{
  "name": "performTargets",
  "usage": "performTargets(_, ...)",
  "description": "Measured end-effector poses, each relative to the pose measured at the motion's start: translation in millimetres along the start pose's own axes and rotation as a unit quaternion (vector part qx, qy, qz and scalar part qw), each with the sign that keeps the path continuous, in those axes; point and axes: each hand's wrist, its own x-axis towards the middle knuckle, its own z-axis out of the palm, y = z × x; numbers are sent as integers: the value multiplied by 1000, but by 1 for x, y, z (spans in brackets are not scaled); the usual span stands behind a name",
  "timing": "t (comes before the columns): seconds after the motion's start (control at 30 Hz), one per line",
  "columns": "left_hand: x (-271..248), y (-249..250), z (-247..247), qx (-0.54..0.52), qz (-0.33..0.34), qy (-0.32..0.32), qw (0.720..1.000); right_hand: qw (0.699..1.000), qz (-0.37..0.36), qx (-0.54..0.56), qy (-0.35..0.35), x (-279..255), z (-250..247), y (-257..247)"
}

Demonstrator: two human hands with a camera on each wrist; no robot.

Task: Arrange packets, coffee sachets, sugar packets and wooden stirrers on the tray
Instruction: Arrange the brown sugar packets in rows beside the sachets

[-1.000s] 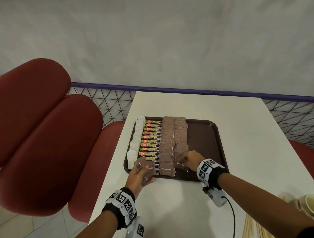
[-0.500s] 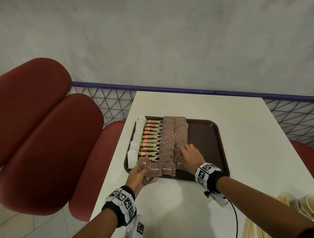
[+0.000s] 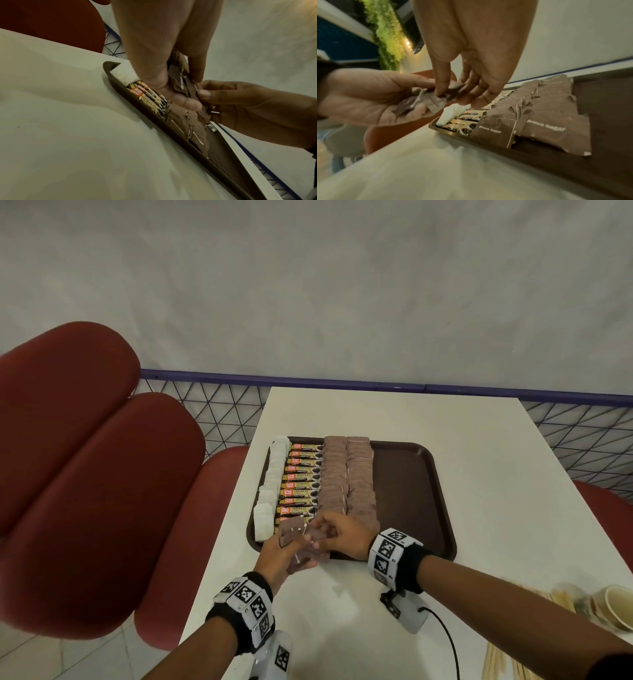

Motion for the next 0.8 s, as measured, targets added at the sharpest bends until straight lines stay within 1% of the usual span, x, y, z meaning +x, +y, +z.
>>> performTargets(0.1, 2, -1, -2, -20, -6, 19, 1000, 998, 29, 38, 30, 1, -6, 1)
performTargets(0.17, 4, -1, -4, -46, -14, 41, 998, 994, 51, 50, 85, 1, -17, 5)
performTargets(0.23, 5, 1, -7, -54, -17, 50, 997, 984, 87, 62, 141, 0, -33, 11)
performTargets(0.3, 5, 1, -10, -48, -15, 51, 997, 976, 127, 52, 169, -2, -48, 18)
performTargets(0.4, 5, -1, -13, -36, -12, 58, 998, 977, 152, -42, 147, -12, -67, 25)
performTargets(0.5, 6, -3, -13, -24, -9, 62, 998, 974, 138, -140, 110, -21, -79, 26)
performTargets(0.63, 7, -3, -12, -14, -9, 61, 998, 970, 161, -169, 66, -23, -83, 31)
performTargets(0.73, 7, -3, -11, -12, -10, 60, 998, 963, 171, -205, 28, -20, -76, 34)
performTargets(0.8, 7, -2, -11, -14, -14, 57, 998, 957, 173, -232, 17, -17, -68, 36)
